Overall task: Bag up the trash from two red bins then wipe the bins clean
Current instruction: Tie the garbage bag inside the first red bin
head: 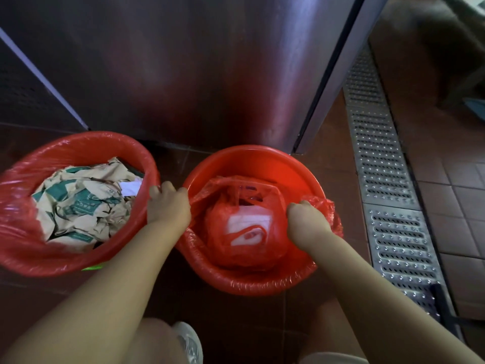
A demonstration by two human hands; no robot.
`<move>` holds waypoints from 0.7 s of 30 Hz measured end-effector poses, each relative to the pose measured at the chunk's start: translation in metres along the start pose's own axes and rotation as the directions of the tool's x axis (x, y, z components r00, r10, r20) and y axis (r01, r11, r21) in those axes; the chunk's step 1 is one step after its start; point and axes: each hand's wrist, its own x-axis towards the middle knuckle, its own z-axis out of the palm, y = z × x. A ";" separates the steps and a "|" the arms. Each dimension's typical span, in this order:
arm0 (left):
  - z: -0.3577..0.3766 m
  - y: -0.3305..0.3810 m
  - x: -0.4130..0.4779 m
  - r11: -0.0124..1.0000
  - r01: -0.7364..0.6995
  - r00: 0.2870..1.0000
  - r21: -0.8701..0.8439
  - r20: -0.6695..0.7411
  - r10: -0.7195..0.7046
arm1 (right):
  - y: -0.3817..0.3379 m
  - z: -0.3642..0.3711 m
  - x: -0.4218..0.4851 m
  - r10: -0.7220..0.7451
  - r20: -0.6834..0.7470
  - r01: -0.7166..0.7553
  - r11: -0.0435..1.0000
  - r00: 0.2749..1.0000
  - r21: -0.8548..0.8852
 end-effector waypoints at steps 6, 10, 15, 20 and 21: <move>-0.005 -0.004 -0.023 0.980 0.033 0.996 -0.197 0.086 -0.017 | -0.003 -0.008 -0.009 0.033 0.023 -0.034 0.999 0.999 0.008; -0.020 -0.001 -0.036 0.933 0.150 0.987 -0.327 0.096 -0.125 | -0.003 -0.009 -0.015 0.052 0.028 -0.057 0.980 0.998 0.189; -0.032 0.011 -0.049 0.935 0.117 0.977 -0.336 0.207 -0.048 | -0.007 -0.016 -0.028 0.105 0.002 -0.097 0.910 0.995 0.402; -0.041 0.031 -0.047 0.788 0.000 0.986 -0.615 0.133 0.104 | -0.005 -0.031 -0.031 -0.034 -0.174 0.132 0.792 0.984 0.595; -0.046 0.036 -0.045 0.718 0.011 0.985 -0.696 0.130 0.111 | -0.004 -0.034 -0.028 -0.039 -0.208 0.170 0.730 0.977 0.662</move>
